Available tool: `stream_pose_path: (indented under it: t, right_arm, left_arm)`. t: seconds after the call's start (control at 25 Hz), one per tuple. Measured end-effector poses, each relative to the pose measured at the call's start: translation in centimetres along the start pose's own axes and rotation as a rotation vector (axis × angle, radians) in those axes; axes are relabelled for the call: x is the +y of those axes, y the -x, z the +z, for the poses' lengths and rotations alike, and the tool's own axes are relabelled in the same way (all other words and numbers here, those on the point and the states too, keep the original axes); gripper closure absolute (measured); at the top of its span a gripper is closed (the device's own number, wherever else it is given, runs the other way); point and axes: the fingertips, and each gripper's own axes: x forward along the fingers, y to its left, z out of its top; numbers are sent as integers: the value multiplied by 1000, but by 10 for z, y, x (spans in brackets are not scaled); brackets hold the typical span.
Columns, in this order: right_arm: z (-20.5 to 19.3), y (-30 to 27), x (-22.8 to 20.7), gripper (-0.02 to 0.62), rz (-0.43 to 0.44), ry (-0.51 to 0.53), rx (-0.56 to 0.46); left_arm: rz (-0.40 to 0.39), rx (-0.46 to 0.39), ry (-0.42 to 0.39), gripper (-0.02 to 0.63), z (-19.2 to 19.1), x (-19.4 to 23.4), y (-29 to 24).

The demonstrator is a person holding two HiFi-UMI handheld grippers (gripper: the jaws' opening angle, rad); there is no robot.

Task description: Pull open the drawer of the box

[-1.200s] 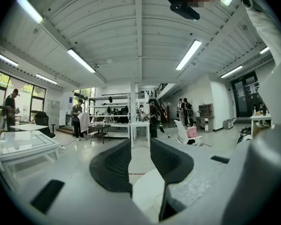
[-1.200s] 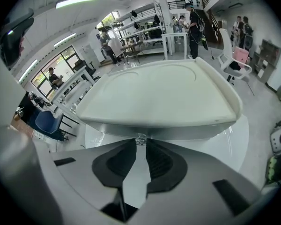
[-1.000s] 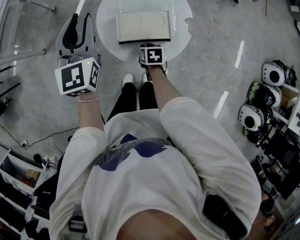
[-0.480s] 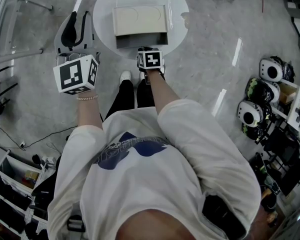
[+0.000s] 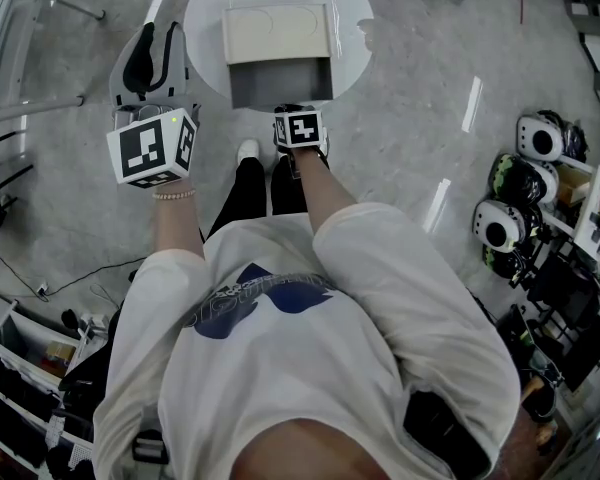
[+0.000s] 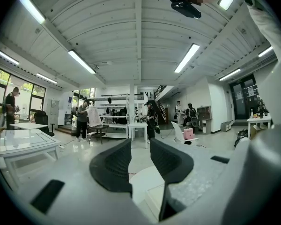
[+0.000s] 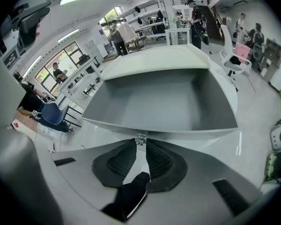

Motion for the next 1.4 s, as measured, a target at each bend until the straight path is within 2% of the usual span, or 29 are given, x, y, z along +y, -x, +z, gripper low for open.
stream_pose_path:
  t: [0.36, 0.4, 0.52, 0.68, 0.76, 0.8, 0.88, 0.96, 1.04, 1.12, 1.2, 1.32, 1.4]
  right_arm:
    - [-10, -2, -4, 525, 13, -13, -6]
    - [-11, -2, -3, 517, 21, -24, -4]
    - [-21, 1, -1, 428, 62, -69, 10]
    - [-32, 20, -19, 418, 64, -76, 18]
    - [-19, 43, -42, 419, 52, -92, -41]
    - [-3, 60, -56, 419, 44, -113, -100]
    - [47, 108, -85, 422, 33, -161, -282]
    - [108, 174, -105, 436, 47, -189, -518]
    - [163, 251, -108, 467, 85, -172, -761]
    - [207, 325, -92, 507, 111, -85, -972]
    - [235, 384, -67, 552, 101, 36, -1130]
    - [254, 444, -27, 590, 48, 202, -1294]
    - [256, 466, -6, 597, -15, 317, -1359]
  left_arm:
    - [4, 15, -6, 495, -6, -5, 11]
    - [6, 15, -6, 495, -6, -5, 12]
    - [11, 12, -4, 495, -7, -6, 16]
    - [12, -6, 2, 495, -3, -8, 20]
    - [14, -17, 5, 495, 3, -11, 24]
    - [15, -26, 6, 495, 8, -13, 25]
    - [19, -53, 10, 495, 22, -15, 28]
    - [16, -85, 10, 495, 39, -21, 31]
    - [7, -116, -1, 495, 57, -30, 34]
    - [-4, -148, -16, 495, 74, -40, 35]
    - [-19, -178, -35, 505, 93, -51, 34]
    - [-35, -218, -66, 558, 120, -66, 35]
    - [-40, -233, -78, 598, 133, -76, 36]
